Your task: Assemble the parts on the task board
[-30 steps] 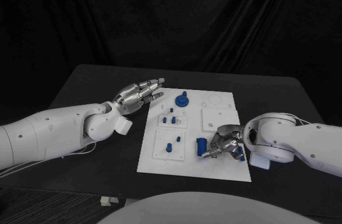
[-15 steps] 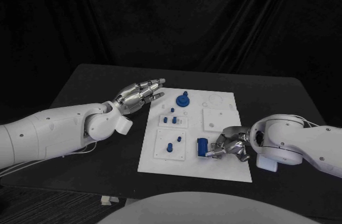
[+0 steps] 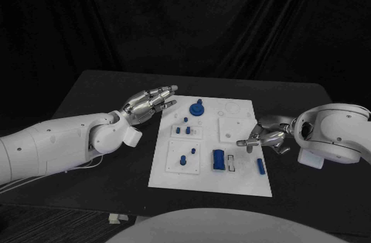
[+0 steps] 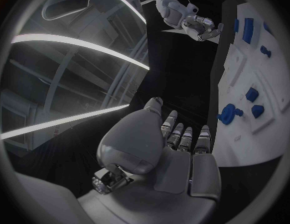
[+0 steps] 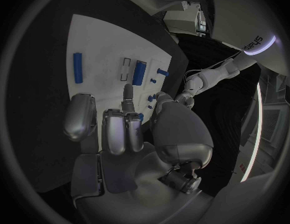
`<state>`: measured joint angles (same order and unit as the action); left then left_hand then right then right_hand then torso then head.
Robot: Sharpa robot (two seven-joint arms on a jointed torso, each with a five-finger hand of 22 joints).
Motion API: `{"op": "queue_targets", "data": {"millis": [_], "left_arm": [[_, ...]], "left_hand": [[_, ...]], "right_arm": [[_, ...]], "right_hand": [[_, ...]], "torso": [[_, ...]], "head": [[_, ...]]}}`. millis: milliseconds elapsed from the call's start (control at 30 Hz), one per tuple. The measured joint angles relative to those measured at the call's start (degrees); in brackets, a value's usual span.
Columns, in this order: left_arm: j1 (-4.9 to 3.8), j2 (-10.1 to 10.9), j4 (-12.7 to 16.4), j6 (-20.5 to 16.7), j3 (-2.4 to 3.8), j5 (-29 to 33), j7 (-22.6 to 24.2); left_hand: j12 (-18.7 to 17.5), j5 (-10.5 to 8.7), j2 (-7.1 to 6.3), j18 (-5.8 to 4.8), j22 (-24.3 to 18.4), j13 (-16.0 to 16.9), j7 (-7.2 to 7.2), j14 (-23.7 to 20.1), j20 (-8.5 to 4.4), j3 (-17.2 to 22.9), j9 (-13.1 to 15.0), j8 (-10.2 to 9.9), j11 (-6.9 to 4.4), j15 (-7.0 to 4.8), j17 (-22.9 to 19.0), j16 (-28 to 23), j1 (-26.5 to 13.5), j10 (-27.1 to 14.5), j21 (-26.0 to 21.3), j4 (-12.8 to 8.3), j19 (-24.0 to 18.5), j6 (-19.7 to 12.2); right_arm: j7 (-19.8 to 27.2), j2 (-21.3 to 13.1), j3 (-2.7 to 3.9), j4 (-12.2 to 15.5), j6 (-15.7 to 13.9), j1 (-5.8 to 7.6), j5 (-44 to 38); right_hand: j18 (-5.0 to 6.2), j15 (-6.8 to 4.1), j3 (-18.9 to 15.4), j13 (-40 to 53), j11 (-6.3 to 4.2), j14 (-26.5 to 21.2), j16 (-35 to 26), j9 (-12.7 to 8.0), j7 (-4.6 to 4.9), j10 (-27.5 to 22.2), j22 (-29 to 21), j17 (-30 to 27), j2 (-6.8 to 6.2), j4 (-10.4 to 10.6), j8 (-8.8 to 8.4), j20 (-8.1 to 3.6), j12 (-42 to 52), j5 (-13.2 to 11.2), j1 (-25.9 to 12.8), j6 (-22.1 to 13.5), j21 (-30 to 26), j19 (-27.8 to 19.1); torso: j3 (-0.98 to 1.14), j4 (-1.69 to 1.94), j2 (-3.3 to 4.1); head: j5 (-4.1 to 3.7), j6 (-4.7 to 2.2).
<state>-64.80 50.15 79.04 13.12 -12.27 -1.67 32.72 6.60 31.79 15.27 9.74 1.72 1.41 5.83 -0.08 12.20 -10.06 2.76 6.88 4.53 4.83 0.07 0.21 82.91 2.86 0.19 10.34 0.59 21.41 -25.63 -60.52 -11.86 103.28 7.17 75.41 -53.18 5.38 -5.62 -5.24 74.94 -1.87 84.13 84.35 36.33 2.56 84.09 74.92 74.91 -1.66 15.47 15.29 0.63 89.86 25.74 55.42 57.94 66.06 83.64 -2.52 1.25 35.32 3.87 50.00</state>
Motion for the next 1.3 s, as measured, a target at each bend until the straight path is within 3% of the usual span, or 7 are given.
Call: {"op": "queue_targets", "data": {"millis": [200,300,467,600,700,900,1300], "left_arm": [[0.0,0.3,1.2,-0.5,0.0,0.0,2.0],[0.0,0.8,2.4,-0.7,0.0,0.0,3.2],[0.0,1.6,4.3,-1.0,0.0,0.0,4.5],[0.0,1.8,4.9,-1.0,0.0,0.0,5.1],[0.0,1.9,5.1,-1.0,0.0,0.0,5.4],[0.01,1.9,4.9,-1.0,0.0,0.0,5.7],[0.01,1.9,4.3,-1.0,0.0,0.0,5.7]], "left_hand": [[0.0,0.0,-0.55,0.0,-0.8,0.0,-0.63,0.0,-0.87,0.0,0.0,0.0,-0.14,0.0,0.0,0.0,0.5,0.1,0.0,0.0,-0.2,-0.6],[0.7,0.23,-1.46,0.01,-1.0,0.1,-1.1,0.2,-1.99,-0.4,0.0,0.8,-0.8,-0.86,0.0,0.0,0.8,0.8,0.0,-0.4,-0.4,0.3],[0.7,0.58,-1.54,0.01,-1.1,0.1,-0.83,0.3,-2.09,-0.4,0.1,0.9,-0.83,-0.95,0.0,0.0,0.8,0.8,0.0,-0.4,-0.4,0.6],[0.8,1.03,-1.54,0.0,-1.1,0.1,-0.61,0.3,-2.09,-0.4,0.2,1.3,-0.83,-0.95,0.0,0.0,0.8,0.8,0.0,-0.4,-0.4,1.4],[0.9,1.16,-1.54,0.0,-1.1,0.1,-0.4,0.3,-2.09,-0.4,0.2,1.3,-0.83,-0.95,0.0,0.0,0.8,0.8,0.0,-0.4,-0.4,1.6],[0.9,1.39,-1.54,0.01,-1.1,0.1,-0.4,0.3,-2.08,-0.4,0.2,1.6,-0.83,-0.95,0.0,0.0,0.8,0.8,0.0,-0.4,-0.4,1.6],[0.9,1.38,-1.54,0.01,-1.1,0.1,-0.4,0.3,-2.08,-0.4,0.2,1.6,-0.83,-0.94,0.0,0.0,0.8,0.8,0.0,-0.4,-0.4,1.6]], "right_arm": [[-0.9,-1.0,-0.06,-0.9,0.4,0.03,-5.4],[-1.0,-1.8,-0.06,-0.9,0.0,-0.61,-9.2],[-1.0,-2.8,-0.1,-0.3,-1.6,-1.57,-15.7],[-1.0,-3.4,-0.09,0.0,-3.2,-1.98,-19.4],[-1.2,-3.7,-0.07,0.3,-4.0,-2.44,-21.7],[-2.3,-3.7,-0.07,0.4,-4.4,-3.57,-24.5],[-3.8,-2.7,-0.09,0.3,-4.3,-5.93,-26.2]], "right_hand": [[0.0,1.14,-1.8,0.0,1.39,-0.1,-1.6,-7.0,1.48,-0.1,0.0,-0.3,0.81,-0.9,-6.15,1.03,0.0,0.6,3.4,-1.0,-0.3,-0.4],[0.01,1.14,-2.6,0.0,1.47,-0.1,-1.8,-10.0,1.54,-0.2,0.0,-0.9,1.31,-1.5,-7.22,1.23,0.0,0.3,4.7,1.0,1.3,-0.2],[-0.57,1.14,-3.0,0.0,1.47,-0.1,-2.0,-11.5,1.43,-0.2,0.0,-1.3,1.44,-1.9,-7.65,1.44,0.0,-0.1,5.8,2.2,1.4,0.0],[-0.53,0.31,-3.1,0.0,0.24,-0.1,-1.7,-10.8,-0.41,-0.1,0.0,-0.9,2.14,-3.0,-5.07,0.97,0.0,2.5,8.2,8.0,-0.6,-0.2],[-0.52,-0.22,-3.3,0.0,-0.31,-0.2,-1.6,-9.5,-1.23,-0.1,0.0,-0.7,2.37,-3.2,-3.64,0.27,0.0,3.8,8.7,9.3,-0.4,-0.1],[-0.51,-0.49,-3.3,0.0,-0.81,-0.2,-1.6,-7.4,-1.45,-0.2,0.0,-0.7,2.83,-4.0,-2.41,-0.22,0.0,4.4,10.1,9.3,-0.4,0.0],[-0.49,-0.69,-3.1,0.0,-0.8,0.0,-1.1,-6.0,-1.53,-0.2,0.0,-0.5,3.17,-4.3,-1.97,-0.42,0.0,3.2,11.0,8.8,-0.4,0.2]], "torso": [[-0.03,0.0,-0.06],[-0.07,-0.01,-0.08],[-0.13,0.02,-0.1],[-0.08,0.01,-0.07],[-0.04,-0.01,0.03],[-0.03,-0.01,0.07],[-0.02,-0.02,0.04]], "head": [[-0.88,0.0],[-1.45,0.0],[-2.77,0.0],[-3.85,0.0],[-4.55,0.0],[-5.36,0.0],[-5.26,0.0]]}}
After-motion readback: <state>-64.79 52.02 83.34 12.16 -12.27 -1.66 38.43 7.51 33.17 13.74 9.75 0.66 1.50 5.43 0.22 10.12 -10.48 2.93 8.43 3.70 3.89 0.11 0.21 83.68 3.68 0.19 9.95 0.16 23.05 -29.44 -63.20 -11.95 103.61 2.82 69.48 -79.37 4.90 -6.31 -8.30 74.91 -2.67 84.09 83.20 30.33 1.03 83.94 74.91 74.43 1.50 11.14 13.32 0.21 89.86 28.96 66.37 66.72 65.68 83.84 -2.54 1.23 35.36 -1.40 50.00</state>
